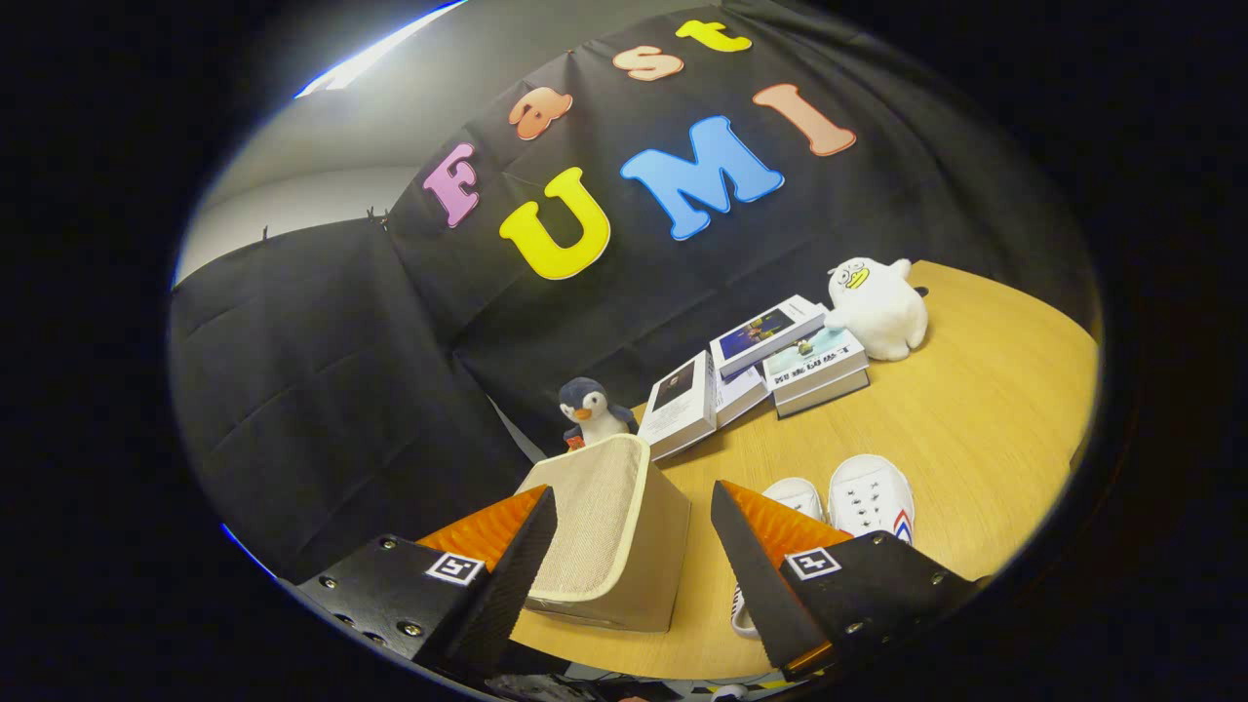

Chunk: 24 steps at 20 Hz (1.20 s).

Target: Open the storage box then place both shoes into the box .Put the left shoe in first, then the right shoe, with the right side of both shoes facing outward in a uniform manner.

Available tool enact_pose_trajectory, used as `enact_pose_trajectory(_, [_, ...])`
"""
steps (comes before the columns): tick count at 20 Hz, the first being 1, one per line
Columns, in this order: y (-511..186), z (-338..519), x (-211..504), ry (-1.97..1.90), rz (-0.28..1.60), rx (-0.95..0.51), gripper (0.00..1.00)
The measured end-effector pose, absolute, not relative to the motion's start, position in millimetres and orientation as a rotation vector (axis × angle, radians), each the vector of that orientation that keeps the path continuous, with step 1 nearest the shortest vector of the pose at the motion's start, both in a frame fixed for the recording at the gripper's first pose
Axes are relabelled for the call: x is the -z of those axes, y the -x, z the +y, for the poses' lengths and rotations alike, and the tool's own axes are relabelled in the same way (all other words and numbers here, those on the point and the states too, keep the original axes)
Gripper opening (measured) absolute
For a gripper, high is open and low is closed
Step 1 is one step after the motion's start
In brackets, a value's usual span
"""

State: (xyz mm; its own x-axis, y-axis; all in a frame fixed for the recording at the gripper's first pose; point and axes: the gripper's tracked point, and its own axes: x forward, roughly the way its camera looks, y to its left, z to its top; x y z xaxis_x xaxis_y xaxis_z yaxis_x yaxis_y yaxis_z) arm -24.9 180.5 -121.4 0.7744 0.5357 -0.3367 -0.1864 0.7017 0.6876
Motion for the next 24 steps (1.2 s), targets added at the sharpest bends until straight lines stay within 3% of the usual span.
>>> enact_pose_trajectory(19, [41, 264, 185, -1.147, 0.889, -0.536, 0.97])
enact_pose_trajectory(23, [44, 276, 189, -1.219, 0.950, -0.554, 0.95])
enact_pose_trajectory(24, [42, 279, 195, -1.212, 0.958, -0.528, 0.88])
